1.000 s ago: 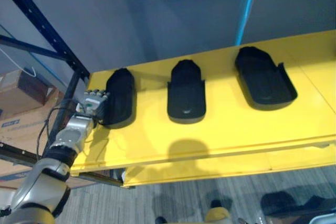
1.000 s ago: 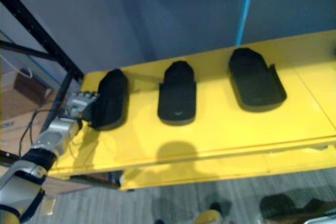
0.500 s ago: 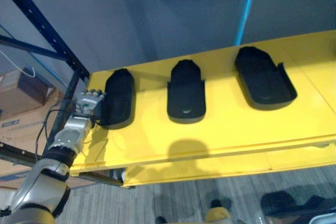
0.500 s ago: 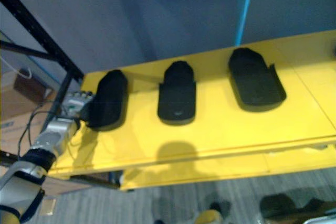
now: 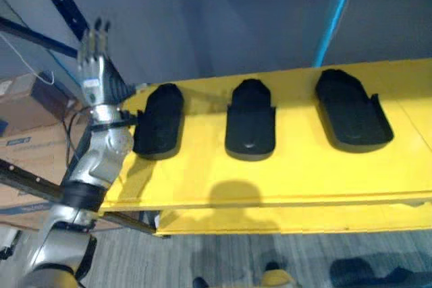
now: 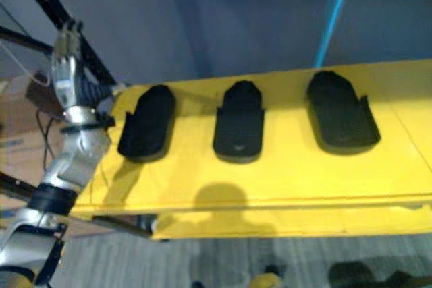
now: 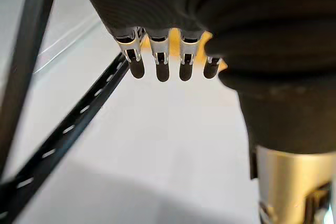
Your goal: Walk over and take plastic housings, then place them on the shelf
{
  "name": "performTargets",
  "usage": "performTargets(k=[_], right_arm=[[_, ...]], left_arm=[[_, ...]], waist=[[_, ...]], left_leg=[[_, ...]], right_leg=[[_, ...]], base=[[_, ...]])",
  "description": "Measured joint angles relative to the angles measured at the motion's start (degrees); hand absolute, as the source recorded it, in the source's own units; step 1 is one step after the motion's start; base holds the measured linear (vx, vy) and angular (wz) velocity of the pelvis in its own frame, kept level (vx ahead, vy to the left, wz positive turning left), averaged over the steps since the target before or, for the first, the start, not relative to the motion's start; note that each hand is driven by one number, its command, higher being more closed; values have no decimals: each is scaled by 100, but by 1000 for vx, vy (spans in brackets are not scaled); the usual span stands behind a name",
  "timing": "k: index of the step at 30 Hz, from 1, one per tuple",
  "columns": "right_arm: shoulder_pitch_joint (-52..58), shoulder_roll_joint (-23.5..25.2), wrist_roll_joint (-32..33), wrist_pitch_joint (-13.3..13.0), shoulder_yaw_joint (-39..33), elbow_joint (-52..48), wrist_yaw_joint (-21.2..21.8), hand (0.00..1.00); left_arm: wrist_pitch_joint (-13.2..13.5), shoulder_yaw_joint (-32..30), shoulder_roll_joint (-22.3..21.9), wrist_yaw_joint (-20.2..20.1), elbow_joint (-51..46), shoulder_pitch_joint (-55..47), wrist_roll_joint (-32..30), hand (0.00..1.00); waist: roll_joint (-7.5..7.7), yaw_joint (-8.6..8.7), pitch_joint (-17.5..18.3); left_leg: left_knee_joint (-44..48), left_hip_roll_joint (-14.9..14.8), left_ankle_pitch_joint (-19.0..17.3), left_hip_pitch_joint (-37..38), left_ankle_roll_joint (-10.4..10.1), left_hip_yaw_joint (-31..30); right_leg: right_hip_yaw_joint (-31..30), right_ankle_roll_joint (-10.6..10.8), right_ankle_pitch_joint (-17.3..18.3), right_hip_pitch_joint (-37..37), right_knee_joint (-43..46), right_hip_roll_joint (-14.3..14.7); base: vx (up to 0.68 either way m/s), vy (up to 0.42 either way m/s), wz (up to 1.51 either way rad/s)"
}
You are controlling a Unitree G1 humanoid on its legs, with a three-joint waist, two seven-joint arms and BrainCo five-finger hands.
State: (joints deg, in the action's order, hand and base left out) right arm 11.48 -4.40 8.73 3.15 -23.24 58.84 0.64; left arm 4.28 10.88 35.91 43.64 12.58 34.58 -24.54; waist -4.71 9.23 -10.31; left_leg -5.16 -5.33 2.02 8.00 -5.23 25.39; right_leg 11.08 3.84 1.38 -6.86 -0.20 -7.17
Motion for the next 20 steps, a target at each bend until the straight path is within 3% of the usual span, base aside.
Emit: performTargets(k=[2,4,6,7,10,12,15,20], right_arm=[[-30,26,1,-13,1,0,-58,0],[-56,28,1,-31,0,-1,-59,0],[-55,34,0,-34,-15,86,-82,0],[-52,67,-7,-11,-14,110,-133,0],[-63,90,-55,54,-25,295,-293,0],[-126,97,-60,75,-21,370,-350,0],[-291,86,-74,157,-11,481,-479,0],[-322,44,-44,239,14,587,-606,0]], left_arm=[[172,-41,-61,-7,-223,0,171,0],[168,-104,-73,-11,-204,-3,209,0],[133,-492,-471,-175,-1081,-548,242,0],[243,-599,-779,-314,-1830,-1056,341,0],[734,-599,-1209,-445,-2548,-1900,329,0],[933,-699,-1267,-369,-2654,-2161,326,0],[1144,-1414,-1566,46,-3055,-2572,166,0],[1473,-2194,-1704,731,-3322,-3092,149,0]], waist=[[70,-105,60],[103,-166,96],[132,-206,236],[161,-247,260],[246,-458,375],[303,-693,425],[366,-837,582],[391,-988,632]], left_leg=[[-1,2,0,2,0,-11],[-1,6,0,2,0,-19],[-1,26,10,-110,10,-146],[-1,29,12,-125,12,-231],[2,31,64,-217,27,-469],[1,29,89,-223,24,-556],[-3,73,153,-299,76,-770],[-6,133,225,-329,109,-961]], right_leg=[[14,-5,3,-23,-30,0],[20,-5,3,-29,-31,-4],[111,23,-6,-14,-36,-29],[174,24,-6,-47,-35,-31],[321,23,-7,-103,-33,-29],[342,22,-6,-141,-29,-24],[531,15,15,-213,-27,-59],[646,80,145,-262,18,-136]], base=[[-7,-34,15],[-1,-8,2],[33,-6,22],[51,7,34],[16,8,43],[-23,5,29],[-49,7,35],[-86,-6,22]])
